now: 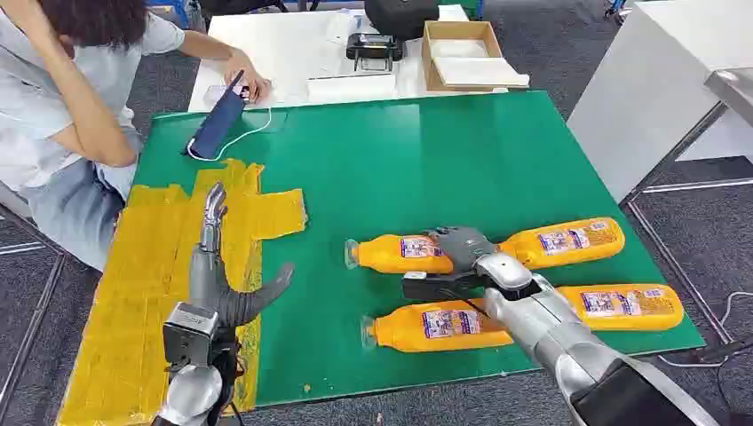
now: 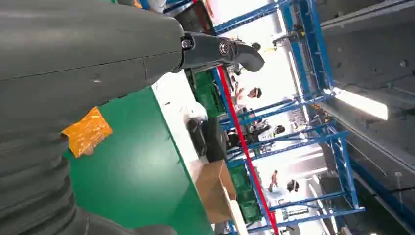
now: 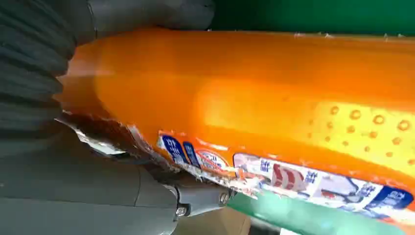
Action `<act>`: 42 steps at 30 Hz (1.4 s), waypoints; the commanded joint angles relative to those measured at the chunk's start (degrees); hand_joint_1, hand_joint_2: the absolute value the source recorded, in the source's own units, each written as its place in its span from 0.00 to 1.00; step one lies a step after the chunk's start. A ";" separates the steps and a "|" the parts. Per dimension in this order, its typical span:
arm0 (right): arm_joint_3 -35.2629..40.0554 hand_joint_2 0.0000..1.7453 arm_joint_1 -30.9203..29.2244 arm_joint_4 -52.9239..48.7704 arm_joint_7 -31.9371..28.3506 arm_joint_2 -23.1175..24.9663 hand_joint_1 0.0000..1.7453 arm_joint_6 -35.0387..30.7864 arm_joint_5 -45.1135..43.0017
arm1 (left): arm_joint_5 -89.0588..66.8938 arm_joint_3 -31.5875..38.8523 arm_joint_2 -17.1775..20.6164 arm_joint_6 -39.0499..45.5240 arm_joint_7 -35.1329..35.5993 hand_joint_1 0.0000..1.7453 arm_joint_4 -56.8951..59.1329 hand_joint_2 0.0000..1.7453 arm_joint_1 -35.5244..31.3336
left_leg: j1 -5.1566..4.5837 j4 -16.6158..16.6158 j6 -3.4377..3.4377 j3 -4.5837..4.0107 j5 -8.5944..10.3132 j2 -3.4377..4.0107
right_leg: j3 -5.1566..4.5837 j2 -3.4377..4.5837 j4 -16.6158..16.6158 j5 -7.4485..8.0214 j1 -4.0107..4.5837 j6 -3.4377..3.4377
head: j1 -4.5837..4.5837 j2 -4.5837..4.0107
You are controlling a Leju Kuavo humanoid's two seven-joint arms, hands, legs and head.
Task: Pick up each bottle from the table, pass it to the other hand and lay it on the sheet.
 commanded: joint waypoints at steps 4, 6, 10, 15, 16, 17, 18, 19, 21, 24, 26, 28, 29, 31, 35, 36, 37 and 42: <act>-5.50 1.00 3.26 -3.22 0.22 0.89 1.00 -4.66 4.31 | -1.07 0.99 0.27 -0.81 0.91 0.00 -0.43 1.00 0.09 | 0.08 0.00 -0.18 0.28 -0.16 -0.01 | 0.29 -0.08 -0.02 -0.15 0.09 -0.15 | 0.00 0.00; -8.04 1.00 4.87 -6.20 0.83 0.99 1.00 -8.25 5.44 | -1.54 0.91 0.38 -0.93 1.15 0.00 -0.89 1.00 0.31 | 0.04 0.00 -0.12 0.15 -0.10 0.00 | 0.15 -0.04 0.01 -0.10 0.04 -0.10 | 0.00 0.00; -18.54 1.00 11.93 -18.86 -0.11 2.61 1.00 -19.23 5.68 | -4.00 -0.24 1.22 -1.92 2.61 0.00 -2.30 1.00 0.38 | 0.08 0.04 -0.19 0.22 -0.19 -0.01 | 0.24 -0.08 0.03 -0.18 0.09 -0.15 | 0.00 0.00; -22.63 1.00 15.94 -27.43 -2.07 3.09 1.00 -20.65 4.54 | -5.61 -1.40 1.61 -2.67 3.96 0.00 -2.14 1.00 -0.27 | 0.05 0.03 -0.14 -0.04 -0.11 -0.05 | -0.01 -0.08 0.05 -0.12 0.06 -0.12 | 0.04 0.00; -22.63 1.00 15.94 -27.43 -2.07 3.09 1.00 -20.65 4.54 | -5.61 -1.40 1.61 -2.67 3.96 0.00 -2.14 1.00 -0.27 | 0.06 0.08 -0.21 0.08 -0.22 -0.02 | 0.10 -0.07 0.11 -0.22 0.07 -0.17 | -0.02 0.00; -22.77 1.00 15.99 -27.37 -2.07 2.97 1.00 -20.68 4.50 | -5.61 -1.38 1.64 -2.66 3.96 0.00 -2.09 1.00 -0.24 | 0.05 0.01 -0.13 -0.06 -0.10 -0.03 | -0.02 -0.06 0.02 -0.10 0.05 -0.10 | 0.00 0.00; -26.09 1.00 17.77 -29.86 -6.22 4.49 1.00 -23.60 -0.02 | -7.71 -2.67 2.62 -3.85 5.38 0.00 -1.34 1.00 -1.03 | 0.05 0.02 -0.14 -0.05 -0.11 -0.06 | -0.02 -0.09 0.03 -0.12 0.05 -0.12 | 0.00 0.00; -27.03 1.00 18.60 -31.54 -7.68 4.90 1.00 -24.17 -1.88 | -8.17 -3.09 2.88 -4.34 5.81 0.00 -1.05 1.00 -1.30 | 0.05 0.05 -0.19 0.09 -0.18 -0.09 | 0.12 -0.14 0.08 -0.21 0.06 -0.16 | -0.04 0.00; -30.53 1.00 22.72 -40.04 -12.06 6.51 1.00 -26.37 -7.30 | -10.17 -5.01 3.82 -5.86 7.17 0.00 0.06 1.00 -2.73 | 0.06 0.03 -0.16 -0.08 -0.09 -0.19 | -0.02 -0.22 0.05 -0.16 0.06 -0.13 | 0.00 0.00; -32.36 1.00 26.10 -47.50 -15.34 8.13 1.00 -25.35 -14.65 | -11.11 -6.76 4.86 -7.83 8.55 0.00 0.37 1.00 -3.93 | 0.07 0.08 -0.20 -0.03 -0.19 -0.13 | -0.01 -0.13 0.11 -0.23 0.06 -0.17 | 0.02 0.00; -32.70 1.00 27.71 -50.54 -17.48 8.81 1.00 -24.62 -18.30 | -8.83 -7.39 5.41 -11.01 9.87 0.00 0.43 1.00 -4.35 | 0.00 -0.01 -0.13 -0.17 -0.08 -0.14 | -0.15 -0.16 0.06 -0.13 -0.01 -0.10 | 0.02 0.00; -32.64 1.00 28.50 -51.64 -18.93 9.01 1.00 -23.82 -20.57 | -6.18 -7.72 5.77 -13.93 10.48 0.00 0.60 1.00 -4.67 | 0.04 0.01 -0.19 -0.07 -0.13 -0.15 | -0.04 -0.20 0.06 -0.19 0.05 -0.15 | 0.00 0.00; -32.64 1.00 28.50 -51.64 -18.93 9.01 1.00 -23.82 -20.57 | -6.18 -7.72 5.77 -13.93 10.48 0.00 0.60 1.00 -4.67 | 0.04 0.01 -0.19 -0.07 -0.13 -0.15 | -0.04 -0.20 0.06 -0.19 0.05 -0.15 | 0.00 0.00; -32.64 1.00 28.50 -51.64 -18.93 9.01 1.00 -23.82 -20.57 | -6.18 -7.72 5.77 -13.93 10.48 0.00 0.60 1.00 -4.67 | 0.04 0.01 -0.19 -0.07 -0.13 -0.15 | -0.04 -0.20 0.06 -0.19 0.05 -0.15 | 0.00 0.00; -32.66 1.00 30.47 -54.25 -22.27 9.99 1.00 -19.26 -28.75 | -3.44 -8.34 6.40 -17.12 11.05 0.00 1.11 1.00 -5.13 | 0.04 0.00 -0.16 -0.13 -0.10 -0.14 | -0.12 -0.19 0.05 -0.15 0.04 -0.13 | 0.00 0.00; -32.20 1.00 31.11 -54.93 -22.63 10.28 1.00 -17.83 -30.53 | -3.43 -8.46 6.46 -17.16 11.02 0.00 1.33 1.00 -5.20 | 0.06 0.04 -0.22 -0.01 -0.17 -0.16 | 0.00 -0.22 0.09 -0.23 0.06 -0.18 | -0.02 0.00; -27.33 1.00 32.22 -54.63 -25.83 12.37 1.00 -8.09 -41.19 | 7.53 -10.42 6.33 -26.08 12.06 0.00 3.37 1.00 -7.25 | 0.06 0.06 -0.25 0.07 -0.21 -0.26 | 0.10 -0.32 0.12 -0.30 0.06 -0.20 | 0.02 0.00; -26.87 1.00 32.08 -54.11 -25.73 12.94 1.00 -8.28 -41.17 | 7.74 -10.49 6.35 -26.21 12.12 0.00 3.38 1.00 -7.60 | 0.04 -0.03 -0.16 -0.16 -0.10 -0.03 | -0.20 -0.07 0.00 -0.11 0.03 -0.11 | 0.00 0.00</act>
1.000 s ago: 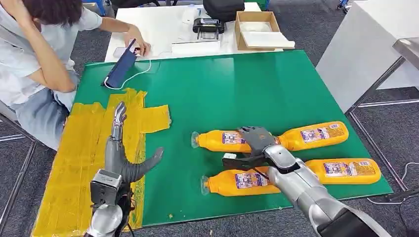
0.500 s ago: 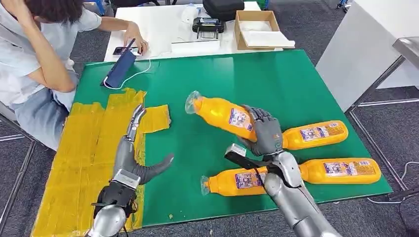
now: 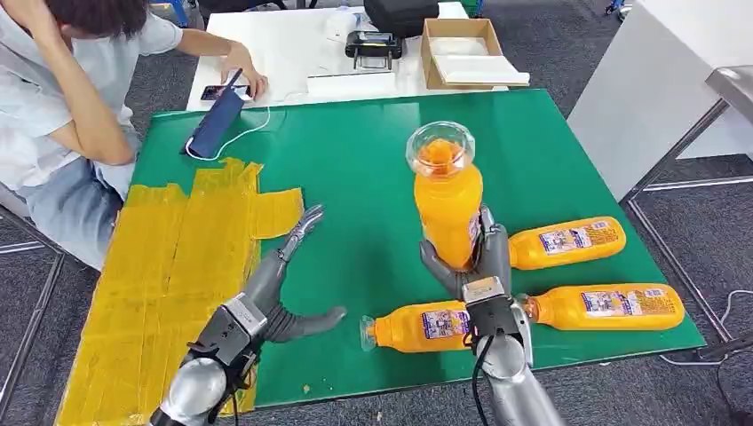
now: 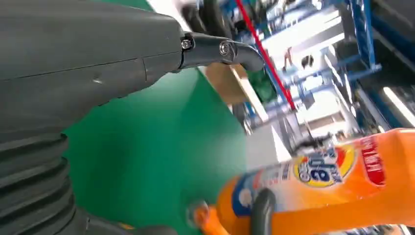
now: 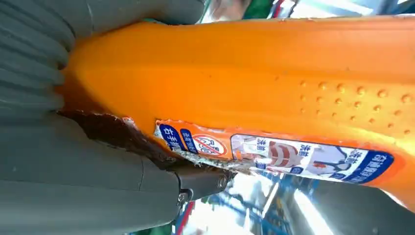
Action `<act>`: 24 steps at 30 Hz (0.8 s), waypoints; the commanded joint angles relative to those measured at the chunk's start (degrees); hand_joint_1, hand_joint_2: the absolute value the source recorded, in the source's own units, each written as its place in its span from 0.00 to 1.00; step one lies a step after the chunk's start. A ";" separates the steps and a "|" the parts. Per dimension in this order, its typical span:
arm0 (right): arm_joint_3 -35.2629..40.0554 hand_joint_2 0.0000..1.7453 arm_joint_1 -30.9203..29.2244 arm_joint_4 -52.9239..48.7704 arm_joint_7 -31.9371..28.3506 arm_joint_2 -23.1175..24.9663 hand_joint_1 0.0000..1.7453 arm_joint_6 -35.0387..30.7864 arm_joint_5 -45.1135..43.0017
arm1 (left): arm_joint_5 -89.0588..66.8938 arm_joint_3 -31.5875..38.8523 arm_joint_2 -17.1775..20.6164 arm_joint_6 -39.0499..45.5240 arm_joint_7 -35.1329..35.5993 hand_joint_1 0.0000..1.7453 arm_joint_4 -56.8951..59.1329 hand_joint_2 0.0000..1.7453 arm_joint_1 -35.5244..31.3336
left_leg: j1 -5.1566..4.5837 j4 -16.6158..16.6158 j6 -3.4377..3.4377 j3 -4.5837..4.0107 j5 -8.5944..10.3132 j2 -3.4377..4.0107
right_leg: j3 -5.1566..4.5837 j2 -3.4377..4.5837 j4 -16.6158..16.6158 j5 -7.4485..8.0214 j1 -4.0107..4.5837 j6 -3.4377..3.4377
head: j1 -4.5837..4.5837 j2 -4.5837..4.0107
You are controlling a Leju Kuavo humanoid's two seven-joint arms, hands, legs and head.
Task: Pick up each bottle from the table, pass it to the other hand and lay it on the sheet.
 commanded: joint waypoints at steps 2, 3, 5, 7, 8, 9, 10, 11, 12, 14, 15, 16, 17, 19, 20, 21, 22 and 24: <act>2.20 1.00 -0.14 -0.62 -0.13 1.46 1.00 1.37 -1.17 | 2.69 -2.92 2.21 -1.80 0.42 0.00 4.49 1.00 -3.69 | 0.01 -0.02 -0.10 0.18 -0.06 -0.04 | 0.18 -0.08 -0.01 -0.07 0.02 -0.08 | 0.00 0.00; 2.20 1.00 -0.14 -0.62 -0.13 1.46 1.00 1.37 -1.17 | 2.69 -2.92 2.21 -1.80 0.42 0.00 4.49 1.00 -3.69 | 0.05 0.03 -0.16 0.36 -0.16 -0.03 | 0.36 -0.10 0.02 -0.16 0.06 -0.13 | -0.02 0.00; 3.42 1.00 -0.65 0.59 -0.12 1.40 1.00 2.59 -1.34 | 5.04 -3.24 2.26 -2.71 0.62 0.00 4.54 1.00 -4.06 | 0.04 0.00 -0.14 0.32 -0.13 -0.04 | 0.34 -0.09 -0.01 -0.13 0.05 -0.12 | 0.00 0.00; 5.42 1.00 -1.38 3.10 0.05 1.95 1.00 3.40 -1.09 | 6.36 -3.74 2.12 -2.95 0.74 0.00 4.77 1.00 -4.82 | 0.02 -0.02 -0.09 0.18 -0.06 0.00 | 0.18 -0.03 -0.03 -0.05 0.02 -0.07 | -0.02 0.00; 6.83 1.00 -1.81 4.74 0.16 2.23 1.00 4.10 -0.82 | 7.19 -3.76 1.84 -3.04 0.89 0.00 4.85 1.00 -5.10 | 0.05 0.00 -0.14 0.30 -0.13 0.03 | 0.31 -0.03 -0.02 -0.10 0.06 -0.12 | 0.00 0.00; 8.37 1.00 -2.32 6.71 0.15 2.55 1.00 4.41 -0.81 | 8.49 -4.00 1.84 -3.22 1.22 0.00 4.99 1.00 -5.58 | 0.05 -0.01 -0.13 0.28 -0.11 0.02 | 0.29 -0.02 -0.02 -0.08 0.05 -0.10 | 0.00 0.00; 9.44 1.00 -2.55 7.86 0.13 2.71 1.00 4.56 -0.96 | 9.49 -4.07 1.81 -3.24 1.41 0.00 5.09 1.00 -5.84 | 0.06 0.02 -0.19 0.44 -0.19 0.05 | 0.43 -0.02 0.00 -0.16 0.07 -0.16 | -0.02 0.00; 9.88 1.00 -2.63 8.28 0.00 2.78 1.00 4.46 -0.75 | 9.62 -4.14 1.83 -3.25 1.45 0.00 5.11 1.00 -6.00 | 0.05 -0.02 -0.16 0.35 -0.14 0.08 | 0.35 0.03 -0.03 -0.09 0.06 -0.13 | 0.00 0.00; 9.88 1.00 -2.63 8.28 0.00 2.78 1.00 4.46 -0.75 | 9.62 -4.14 1.83 -3.25 1.45 0.00 5.11 1.00 -6.00 | 0.06 -0.03 -0.14 0.30 -0.11 0.09 | 0.31 0.04 -0.05 -0.06 0.07 -0.11 | -0.02 0.00; 10.72 1.00 -2.79 8.87 0.04 2.59 1.00 4.63 -0.69 | 10.78 -4.01 1.77 -3.31 1.68 0.00 5.24 1.00 -6.02 | 0.05 -0.02 -0.15 0.33 -0.12 0.06 | 0.33 0.00 -0.03 -0.09 0.06 -0.12 | -0.02 0.00; 11.83 1.00 -3.03 9.84 0.43 2.55 1.00 4.77 -0.11 | 11.45 -4.01 1.74 -3.07 1.82 0.00 5.42 1.00 -6.16 | 0.10 0.03 -0.22 0.48 -0.21 0.05 | 0.49 -0.03 0.00 -0.18 0.11 -0.18 | -0.02 0.00; 12.73 1.00 -3.20 10.68 0.52 2.62 1.00 4.96 0.05 | 12.03 -3.91 1.62 -2.83 2.01 0.00 5.60 1.00 -6.23 | 0.04 -0.04 -0.09 0.19 -0.05 0.03 | 0.19 0.00 -0.05 -0.03 0.04 -0.07 | -0.02 0.00; 13.43 1.00 -3.33 11.27 0.62 2.61 1.00 4.98 0.44 | 12.48 -3.88 1.56 -2.78 2.10 0.00 5.76 1.00 -6.33 | 0.06 -0.03 -0.14 0.35 -0.12 0.04 | 0.35 -0.01 -0.04 -0.10 0.06 -0.11 | 0.00 0.00; 15.50 1.00 -3.64 13.74 0.91 2.90 1.00 4.70 1.67 | 14.57 -3.55 1.33 -3.02 2.34 0.00 5.97 1.00 -6.35 | 0.06 -0.03 -0.14 0.38 -0.14 0.11 | 0.37 0.05 -0.04 -0.10 0.06 -0.11 | -0.02 0.00; 16.12 1.00 -3.72 14.98 0.76 3.24 1.00 4.89 1.34 | 15.61 -3.69 1.56 -3.45 2.55 0.00 5.94 1.00 -6.48 | 0.05 -0.04 -0.10 0.23 -0.07 0.06 | 0.24 0.02 -0.06 -0.04 0.05 -0.08 | 0.00 0.00; 17.39 1.00 -3.94 16.78 1.07 3.34 1.00 5.30 1.71 | 16.06 -3.75 1.72 -3.52 2.48 0.00 5.71 1.00 -6.50 | 0.09 -0.03 -0.16 0.42 -0.16 0.08 | 0.43 0.02 -0.05 -0.11 0.09 -0.13 | 0.00 0.00; 18.21 1.00 -4.00 18.27 1.22 3.56 1.00 5.29 1.99 | 16.23 -3.81 1.83 -3.50 2.42 0.00 5.44 1.00 -6.43 | 0.07 -0.05 -0.13 0.34 -0.11 0.06 | 0.34 0.01 -0.06 -0.08 0.06 -0.12 | -0.02 0.00; 19.13 1.00 -4.21 20.71 0.95 3.93 1.00 5.50 1.70 | 16.74 -3.82 1.88 -3.51 2.41 0.00 5.13 1.00 -6.36 | 0.09 -0.05 -0.17 0.43 -0.16 0.11 | 0.43 0.06 -0.07 -0.11 0.09 -0.14 | 0.00 0.00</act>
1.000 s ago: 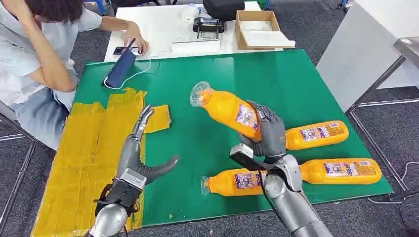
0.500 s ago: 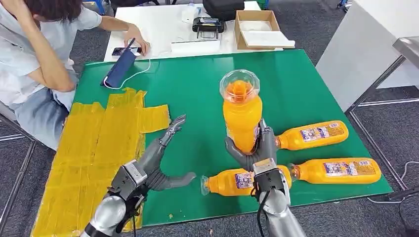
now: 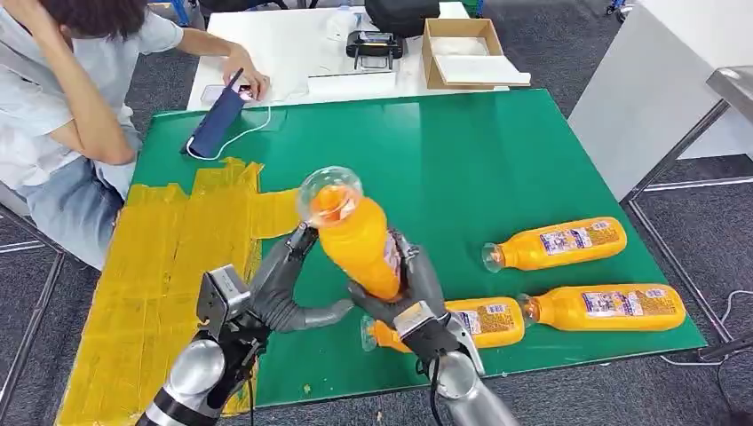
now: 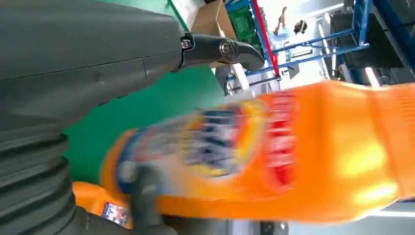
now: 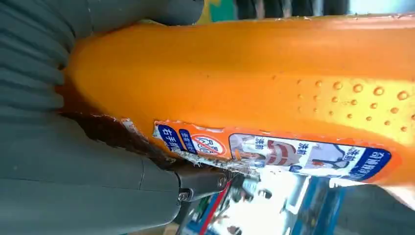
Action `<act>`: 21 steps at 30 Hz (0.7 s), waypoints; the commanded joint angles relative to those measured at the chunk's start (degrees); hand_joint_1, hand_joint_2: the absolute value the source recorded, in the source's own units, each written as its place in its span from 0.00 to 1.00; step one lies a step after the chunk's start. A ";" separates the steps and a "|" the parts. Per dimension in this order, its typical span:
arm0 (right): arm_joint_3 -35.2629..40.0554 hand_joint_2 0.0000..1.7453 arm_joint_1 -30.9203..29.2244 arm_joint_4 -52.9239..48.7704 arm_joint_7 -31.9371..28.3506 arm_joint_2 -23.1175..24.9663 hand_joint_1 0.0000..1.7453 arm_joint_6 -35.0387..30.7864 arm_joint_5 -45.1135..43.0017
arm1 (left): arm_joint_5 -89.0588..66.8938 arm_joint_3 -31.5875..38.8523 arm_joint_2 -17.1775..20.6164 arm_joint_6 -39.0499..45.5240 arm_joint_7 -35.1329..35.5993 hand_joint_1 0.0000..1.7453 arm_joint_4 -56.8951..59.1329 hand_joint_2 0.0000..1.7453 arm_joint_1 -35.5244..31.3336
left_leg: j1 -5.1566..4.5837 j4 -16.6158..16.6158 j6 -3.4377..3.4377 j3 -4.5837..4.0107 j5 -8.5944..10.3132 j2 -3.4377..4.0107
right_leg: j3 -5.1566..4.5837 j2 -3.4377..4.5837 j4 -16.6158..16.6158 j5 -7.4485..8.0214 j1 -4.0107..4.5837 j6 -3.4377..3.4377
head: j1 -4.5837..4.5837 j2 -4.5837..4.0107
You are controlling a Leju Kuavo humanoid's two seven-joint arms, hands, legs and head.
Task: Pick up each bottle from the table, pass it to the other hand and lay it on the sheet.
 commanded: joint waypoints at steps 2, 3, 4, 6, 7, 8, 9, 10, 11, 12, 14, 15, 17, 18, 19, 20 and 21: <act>8.16 1.00 -3.66 15.68 -0.12 0.82 1.00 0.27 0.24 | 2.64 -1.45 1.31 -0.40 0.39 0.00 2.76 1.00 -2.19 | 0.09 -0.01 -0.24 0.63 -0.26 0.12 | 0.60 0.03 -0.04 -0.20 0.10 -0.20 | 0.00 0.00; 8.63 1.00 -3.93 16.77 0.00 0.80 1.00 0.76 -0.03 | 2.87 -1.49 1.26 -0.30 0.38 0.00 2.69 1.00 -2.15 | 0.07 -0.04 -0.17 0.43 -0.16 0.05 | 0.42 -0.01 -0.06 -0.12 0.08 -0.14 | -0.02 0.00; 8.90 1.00 -3.85 17.17 -0.08 0.76 1.00 0.91 -0.05 | 2.93 -1.56 1.28 -0.30 0.38 0.00 2.66 1.00 -2.11 | 0.04 -0.05 -0.12 0.29 -0.09 0.02 | 0.28 -0.03 -0.06 -0.07 0.05 -0.10 | 0.00 0.00; 9.33 1.00 -4.23 18.76 -0.09 0.90 1.00 1.17 -0.07 | 3.12 -1.66 1.35 -0.31 0.37 0.00 2.51 1.00 -1.94 | 0.06 -0.04 -0.14 0.36 -0.13 0.05 | 0.35 0.00 -0.07 -0.10 0.07 -0.12 | 0.00 0.00; 9.33 1.00 -4.23 18.76 -0.09 0.90 1.00 1.17 -0.07 | 3.12 -1.66 1.35 -0.31 0.37 0.00 2.51 1.00 -1.94 | 0.05 -0.04 -0.11 0.27 -0.09 0.06 | 0.26 0.01 -0.07 -0.06 0.06 -0.09 | -0.02 0.00; 9.48 1.00 -4.38 19.19 -0.08 0.92 1.00 1.18 -0.11 | 3.26 -1.76 1.39 -0.38 0.42 0.00 2.62 1.00 -1.98 | 0.04 -0.04 -0.10 0.21 -0.07 0.02 | 0.20 -0.02 -0.06 -0.05 0.05 -0.08 | 0.00 0.00; 9.61 1.00 -4.46 19.37 -0.09 0.89 1.00 1.19 -0.13 | 4.01 -1.98 1.64 -1.07 0.45 0.00 2.56 1.00 -2.05 | 0.08 0.00 -0.18 0.45 -0.19 0.02 | 0.44 -0.06 -0.03 -0.16 0.09 -0.15 | 0.00 0.00; 9.66 1.00 -4.46 19.41 -0.09 0.90 1.00 1.17 -0.18 | 4.38 -1.94 1.69 -1.32 0.33 0.00 2.41 1.00 -1.98 | 0.03 -0.04 -0.11 0.24 -0.07 -0.02 | 0.23 -0.06 -0.05 -0.07 0.03 -0.09 | 0.00 0.00; 9.66 1.00 -4.45 19.38 -0.09 0.89 1.00 1.09 -0.19 | 4.44 -2.06 1.81 -1.50 0.26 0.00 2.15 1.00 -1.93 | 0.03 -0.04 -0.09 0.19 -0.06 -0.01 | 0.18 -0.05 -0.05 -0.06 0.04 -0.08 | 0.00 0.00; 9.66 1.00 -4.45 19.38 -0.09 0.89 1.00 1.09 -0.19 | 4.44 -2.06 1.81 -1.50 0.26 0.00 2.15 1.00 -1.93 | 0.06 -0.01 -0.15 0.37 -0.16 0.01 | 0.35 -0.05 -0.04 -0.14 0.07 -0.13 | -0.02 0.00; 9.63 1.00 -4.44 19.31 -0.05 0.88 1.00 1.00 -0.24 | 4.99 -2.39 2.15 -2.41 0.14 0.00 1.82 1.00 -1.89 | 0.07 0.00 -0.17 0.44 -0.19 0.00 | 0.43 -0.08 -0.03 -0.17 0.08 -0.15 | 0.00 0.00; 9.51 1.00 -4.47 19.30 -0.02 0.89 1.00 0.78 -0.22 | 5.04 -2.44 2.15 -2.51 0.14 0.98 1.83 1.00 -1.84 | 0.04 -0.03 -0.12 0.25 -0.10 0.00 | 0.24 -0.05 -0.04 -0.09 0.05 -0.10 | -0.02 0.00; 9.23 1.00 -4.48 19.17 -0.06 0.90 1.00 0.32 -0.21 | 5.22 -2.87 2.23 -3.15 0.16 1.00 1.98 1.00 -1.74 | 0.05 0.00 -0.15 0.35 -0.16 0.02 | 0.34 -0.04 -0.02 -0.14 0.06 -0.13 | 0.00 0.00; 9.05 1.00 -4.42 18.83 -0.14 0.88 1.00 0.01 -0.14 | 5.22 -3.02 2.17 -3.27 0.16 1.00 2.20 1.00 -1.73 | 0.06 0.02 -0.18 0.45 -0.22 0.02 | 0.44 -0.06 0.00 -0.19 0.08 -0.15 | 0.00 0.00; 8.89 1.00 -4.36 18.47 -0.16 0.85 1.00 -0.14 -0.14 | 5.22 -3.28 2.28 -3.61 0.18 1.00 2.40 1.00 -1.86 | 0.02 -0.03 -0.10 0.18 -0.07 -0.01 | 0.18 -0.05 -0.03 -0.07 0.03 -0.08 | -0.02 0.00; 8.68 1.00 -4.30 18.05 -0.17 0.82 1.00 -0.44 -0.07 | 5.39 -3.48 2.37 -4.10 0.22 1.00 2.64 1.00 -2.00 | 0.06 0.02 -0.18 0.42 -0.20 0.01 | 0.41 -0.06 -0.01 -0.18 0.07 -0.14 | 0.00 0.00; 8.40 1.00 -4.24 17.44 -0.16 0.78 1.00 -1.06 0.22 | 5.52 -3.61 2.35 -4.50 0.24 1.00 2.97 1.00 -2.12 | 0.04 -0.03 -0.10 0.17 -0.07 -0.04 | 0.17 -0.08 -0.04 -0.07 0.05 -0.08 | 0.00 0.00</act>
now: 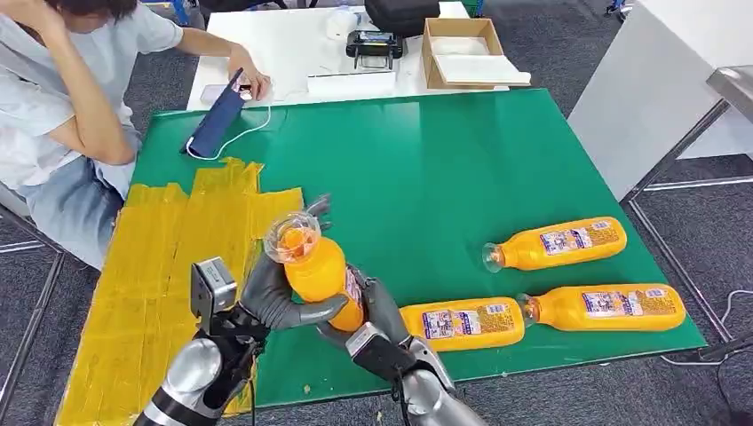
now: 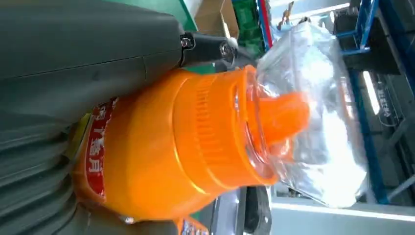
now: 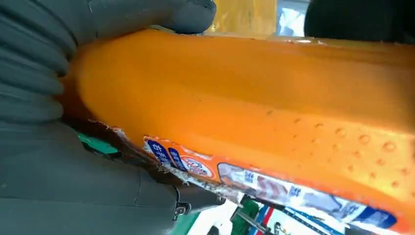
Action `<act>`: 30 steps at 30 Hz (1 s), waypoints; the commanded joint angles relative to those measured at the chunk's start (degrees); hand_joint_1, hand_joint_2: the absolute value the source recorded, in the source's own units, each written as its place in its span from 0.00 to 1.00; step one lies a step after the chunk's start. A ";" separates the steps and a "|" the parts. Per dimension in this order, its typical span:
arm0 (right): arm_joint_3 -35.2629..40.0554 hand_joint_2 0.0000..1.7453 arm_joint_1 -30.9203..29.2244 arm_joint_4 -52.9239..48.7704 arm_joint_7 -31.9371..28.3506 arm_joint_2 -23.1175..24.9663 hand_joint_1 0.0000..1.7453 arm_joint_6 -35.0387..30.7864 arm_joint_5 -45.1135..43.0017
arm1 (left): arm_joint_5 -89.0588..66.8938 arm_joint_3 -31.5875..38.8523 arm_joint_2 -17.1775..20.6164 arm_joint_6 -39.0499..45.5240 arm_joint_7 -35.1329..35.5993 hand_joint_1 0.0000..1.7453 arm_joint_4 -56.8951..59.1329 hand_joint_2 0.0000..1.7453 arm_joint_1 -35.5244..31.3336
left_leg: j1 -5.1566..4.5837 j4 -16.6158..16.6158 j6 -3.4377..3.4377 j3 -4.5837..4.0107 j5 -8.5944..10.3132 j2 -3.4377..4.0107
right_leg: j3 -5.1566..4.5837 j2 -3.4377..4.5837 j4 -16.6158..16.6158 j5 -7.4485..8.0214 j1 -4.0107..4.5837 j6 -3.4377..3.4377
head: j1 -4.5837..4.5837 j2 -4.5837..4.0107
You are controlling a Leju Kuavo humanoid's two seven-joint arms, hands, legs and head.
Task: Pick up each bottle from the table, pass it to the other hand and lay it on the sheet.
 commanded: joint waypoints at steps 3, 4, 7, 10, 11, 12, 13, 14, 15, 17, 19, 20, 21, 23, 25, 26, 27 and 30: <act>0.02 1.00 -1.85 1.33 0.11 -0.99 1.00 -3.00 0.79 | 0.56 -3.75 1.93 -2.85 0.27 1.00 3.51 1.00 -2.46 | 0.04 0.01 -0.14 0.34 -0.14 -0.04 | 0.34 -0.10 -0.01 -0.13 0.05 -0.11 | 0.00 0.00; -0.33 1.00 -1.79 0.66 0.05 -1.05 1.00 -3.59 0.97 | 0.42 -3.90 1.96 -2.97 0.33 1.00 3.68 1.00 -2.54 | 0.02 -0.01 -0.09 0.19 -0.06 -0.05 | 0.19 -0.09 -0.01 -0.07 0.02 -0.07 | 0.00 0.00; -0.96 1.00 -1.59 -1.41 0.20 -1.19 1.00 -4.22 1.22 | 0.31 -4.02 1.94 -3.18 0.40 1.00 4.17 1.00 -2.72 | 0.01 0.00 -0.09 0.20 -0.07 -0.06 | 0.19 -0.10 0.00 -0.08 0.02 -0.08 | 0.00 0.00; -1.32 1.00 -1.54 -2.47 0.18 -1.20 1.00 -4.69 1.38 | 0.17 -4.10 1.98 -3.31 0.46 1.00 4.29 1.00 -2.75 | 0.02 -0.01 -0.11 0.25 -0.09 -0.04 | 0.25 -0.09 -0.01 -0.10 0.03 -0.09 | 0.00 0.00; -1.32 1.00 -1.54 -2.47 0.18 -1.20 1.00 -4.69 1.38 | 0.17 -4.10 1.98 -3.31 0.46 1.00 4.29 1.00 -2.75 | 0.01 -0.03 -0.07 0.15 -0.04 -0.01 | 0.13 -0.05 -0.03 -0.04 0.01 -0.06 | 0.00 0.00; -1.32 1.00 -1.54 -2.47 0.18 -1.20 1.00 -4.69 1.38 | 0.17 -4.10 1.98 -3.31 0.46 1.00 4.29 1.00 -2.75 | 0.06 0.06 -0.20 0.51 -0.25 0.01 | 0.50 -0.07 0.04 -0.23 0.07 -0.16 | 0.00 0.00; -1.32 1.00 -1.54 -2.47 0.18 -1.20 1.00 -4.69 1.38 | 0.17 -4.10 1.98 -3.31 0.46 1.00 4.29 1.00 -2.75 | 0.03 0.00 -0.12 0.31 -0.13 -0.01 | 0.31 -0.07 -0.02 -0.11 0.04 -0.10 | 0.00 0.00; -1.32 1.00 -1.54 -2.47 0.18 -1.20 1.00 -4.69 1.38 | 0.17 -4.10 1.98 -3.31 0.46 1.00 4.29 1.00 -2.75 | 0.05 0.04 -0.18 0.49 -0.24 0.00 | 0.49 -0.08 0.03 -0.22 0.06 -0.14 | 0.00 0.00; -1.32 1.00 -1.54 -2.47 0.18 -1.20 1.00 -4.69 1.38 | 0.17 -4.10 1.98 -3.31 0.46 1.00 4.29 1.00 -2.75 | 0.01 -0.03 -0.09 0.20 -0.06 -0.03 | 0.20 -0.07 -0.02 -0.07 0.01 -0.07 | 0.00 0.00; -1.75 1.00 -1.23 -3.72 -0.12 -1.35 1.00 -5.42 1.63 | -0.02 -4.22 2.04 -3.49 0.56 1.00 4.44 1.00 -2.88 | 0.01 -0.03 -0.07 0.13 -0.03 -0.01 | 0.13 -0.04 -0.03 -0.03 0.02 -0.05 | 0.00 0.00; -2.21 1.00 -1.12 -6.09 -0.24 -1.69 1.00 -5.75 1.59 | -0.12 -4.19 1.99 -3.55 0.60 1.00 4.72 1.00 -2.94 | 0.01 -0.02 -0.09 0.20 -0.07 -0.02 | 0.19 -0.07 -0.01 -0.07 0.01 -0.07 | 0.00 0.00; -2.45 1.00 -1.03 -7.54 -0.12 -1.91 1.00 -5.85 1.59 | -0.43 -4.27 1.98 -3.50 0.73 1.00 4.93 1.00 -3.02 | 0.00 -0.01 -0.09 0.19 -0.07 -0.04 | 0.18 -0.09 0.00 -0.08 0.01 -0.07 | 0.00 0.00; -2.68 1.00 -0.86 -8.77 0.14 -2.06 1.00 -6.04 1.66 | -1.13 -4.19 1.85 -2.75 0.96 1.00 5.14 1.00 -3.02 | 0.00 -0.01 -0.08 0.15 -0.05 -0.04 | 0.14 -0.08 0.00 -0.06 0.00 -0.06 | 0.00 0.00; -2.77 1.00 -0.68 -9.95 0.29 -2.20 1.00 -6.15 1.74 | -1.28 -4.13 1.71 -2.56 1.02 0.44 5.34 1.00 -3.00 | 0.00 -0.01 -0.09 0.20 -0.08 0.00 | 0.19 -0.05 0.00 -0.07 0.00 -0.07 | 0.00 0.00; -2.77 1.00 -0.68 -9.95 0.29 -2.20 1.00 -6.15 1.74 | -1.28 -4.13 1.71 -2.56 1.02 0.44 5.34 1.00 -3.00 | 0.00 -0.02 -0.08 0.16 -0.05 0.00 | 0.15 -0.04 -0.01 -0.05 0.00 -0.06 | 0.02 0.00; -2.77 1.00 -0.68 -9.95 0.29 -2.20 1.00 -6.15 1.74 | -1.28 -4.13 1.71 -2.56 1.02 0.44 5.34 1.00 -3.00 | 0.01 0.01 -0.12 0.30 -0.13 0.02 | 0.29 -0.03 0.01 -0.11 0.02 -0.09 | 0.00 0.00; -2.77 1.00 -0.68 -9.95 0.29 -2.20 1.00 -6.15 1.74 | -1.28 -4.13 1.71 -2.56 1.02 0.44 5.34 1.00 -3.00 | 0.02 0.04 -0.15 0.39 -0.19 0.05 | 0.37 -0.02 0.03 -0.16 0.03 -0.12 | 0.02 0.00; -2.72 1.00 -0.56 -9.90 0.29 -2.19 1.00 -6.14 1.73 | -1.28 -4.13 1.71 -2.56 1.02 0.44 5.34 1.00 -2.99 | 0.03 0.05 -0.20 0.51 -0.26 0.10 | 0.48 0.03 0.05 -0.20 0.05 -0.16 | 0.02 0.00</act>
